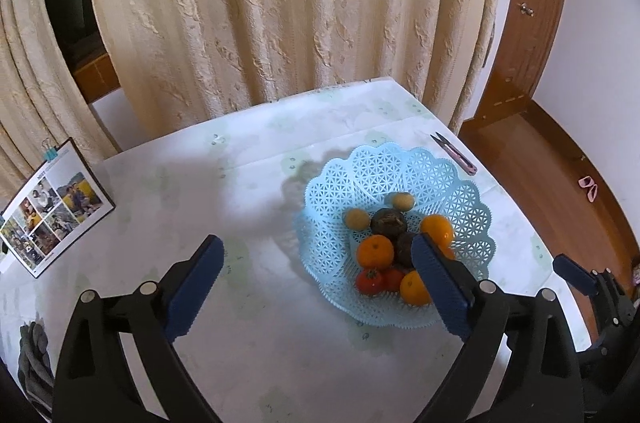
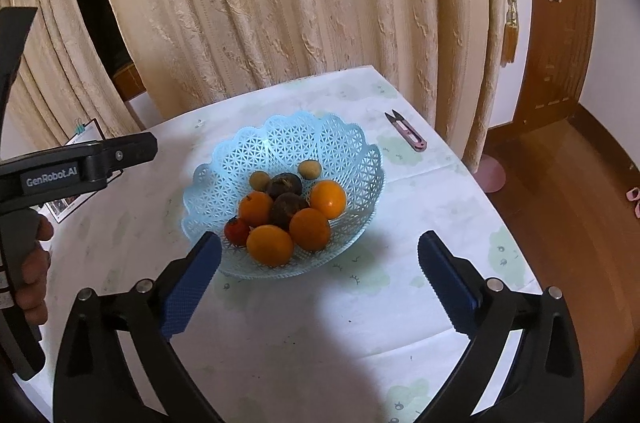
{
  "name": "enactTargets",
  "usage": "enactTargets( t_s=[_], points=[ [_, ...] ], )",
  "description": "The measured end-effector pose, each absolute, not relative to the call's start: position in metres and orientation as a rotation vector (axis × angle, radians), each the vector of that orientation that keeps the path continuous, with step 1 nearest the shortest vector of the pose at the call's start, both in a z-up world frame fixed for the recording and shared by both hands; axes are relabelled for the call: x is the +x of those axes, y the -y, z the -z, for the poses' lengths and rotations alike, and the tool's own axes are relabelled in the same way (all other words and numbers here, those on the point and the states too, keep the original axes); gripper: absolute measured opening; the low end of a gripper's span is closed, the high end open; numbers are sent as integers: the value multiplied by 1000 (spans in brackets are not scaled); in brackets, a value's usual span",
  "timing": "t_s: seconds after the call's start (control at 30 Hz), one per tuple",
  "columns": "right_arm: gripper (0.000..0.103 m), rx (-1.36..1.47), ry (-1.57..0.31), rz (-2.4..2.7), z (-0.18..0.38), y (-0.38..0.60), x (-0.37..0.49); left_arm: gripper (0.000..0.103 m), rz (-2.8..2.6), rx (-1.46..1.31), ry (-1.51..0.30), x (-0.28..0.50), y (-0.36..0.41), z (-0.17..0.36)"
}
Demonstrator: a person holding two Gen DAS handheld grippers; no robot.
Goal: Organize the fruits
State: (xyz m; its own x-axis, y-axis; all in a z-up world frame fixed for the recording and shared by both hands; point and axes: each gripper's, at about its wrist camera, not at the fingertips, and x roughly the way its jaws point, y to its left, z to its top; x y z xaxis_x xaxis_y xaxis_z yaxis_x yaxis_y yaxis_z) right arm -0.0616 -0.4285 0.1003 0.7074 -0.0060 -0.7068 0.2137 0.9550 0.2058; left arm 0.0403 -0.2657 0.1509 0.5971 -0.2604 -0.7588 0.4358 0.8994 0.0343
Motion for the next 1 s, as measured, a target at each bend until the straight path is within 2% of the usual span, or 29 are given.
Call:
enactTargets(
  t_s=[0.6,1.0],
  points=[
    [100,197,-707,146,-119,411,-72,94,325,257,-759,9,253,-182],
    [100,143,-697,149,-129,404,-71,94,256,288,-787,-2,254,-176]
  ],
)
